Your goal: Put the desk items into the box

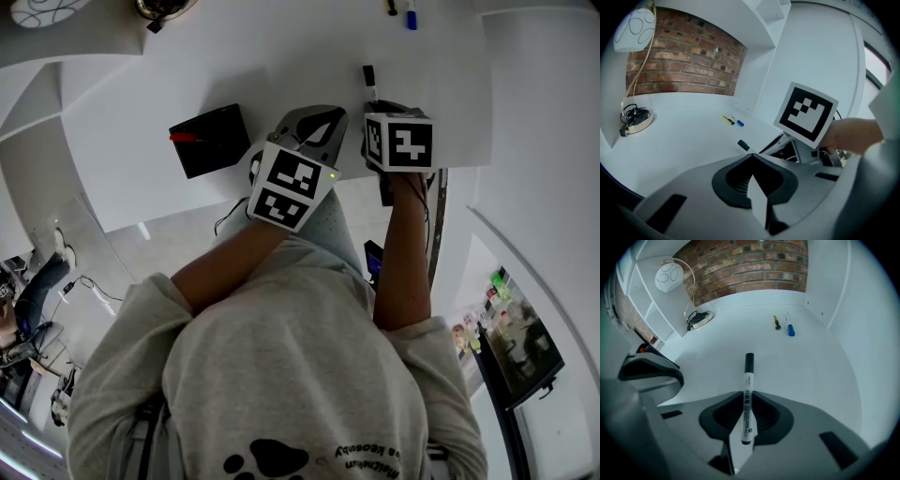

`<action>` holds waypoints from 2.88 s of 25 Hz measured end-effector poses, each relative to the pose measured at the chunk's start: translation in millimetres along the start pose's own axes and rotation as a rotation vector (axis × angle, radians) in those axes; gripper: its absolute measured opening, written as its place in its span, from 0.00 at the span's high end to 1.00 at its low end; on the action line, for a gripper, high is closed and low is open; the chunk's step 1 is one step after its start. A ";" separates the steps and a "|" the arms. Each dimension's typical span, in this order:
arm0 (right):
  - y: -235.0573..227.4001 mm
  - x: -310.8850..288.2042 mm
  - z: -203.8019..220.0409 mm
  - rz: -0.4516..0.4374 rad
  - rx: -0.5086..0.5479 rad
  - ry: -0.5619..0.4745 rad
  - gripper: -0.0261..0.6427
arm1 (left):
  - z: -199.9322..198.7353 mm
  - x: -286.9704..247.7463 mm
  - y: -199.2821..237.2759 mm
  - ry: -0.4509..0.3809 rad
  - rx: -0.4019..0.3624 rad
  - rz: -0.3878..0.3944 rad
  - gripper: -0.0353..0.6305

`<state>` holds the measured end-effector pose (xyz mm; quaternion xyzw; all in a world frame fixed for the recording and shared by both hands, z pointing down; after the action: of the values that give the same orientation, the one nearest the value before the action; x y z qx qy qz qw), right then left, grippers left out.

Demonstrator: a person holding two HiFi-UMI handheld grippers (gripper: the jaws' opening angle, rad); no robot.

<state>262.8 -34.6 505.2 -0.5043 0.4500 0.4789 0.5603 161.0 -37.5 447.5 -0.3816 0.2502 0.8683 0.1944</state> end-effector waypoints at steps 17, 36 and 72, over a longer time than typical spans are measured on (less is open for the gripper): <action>42.4 59.3 5.0 0.031 0.063 -0.163 0.85 | -10.5 41.0 -10.5 -0.062 -0.012 -0.014 0.94; 73.0 114.5 13.1 0.090 0.077 -0.378 0.85 | -9.5 88.3 -20.3 -0.149 -0.011 -0.030 0.94; 216.1 139.6 -17.6 0.001 0.405 -0.626 0.85 | 45.8 183.7 41.0 -0.262 0.154 -0.239 0.94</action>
<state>67.5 -33.5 336.9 -0.2119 0.3426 0.5113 0.7591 -2.9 -16.7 346.3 -0.2762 0.2412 0.8596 0.3559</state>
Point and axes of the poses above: the fingertips, and each gripper's own axes: x backward along the fingers, y to its left, z out of its underside, the point moved 4 cm from there along x, backward along the fingers, and after that the axes turned 14 degrees about y, right-handed, at the moved point
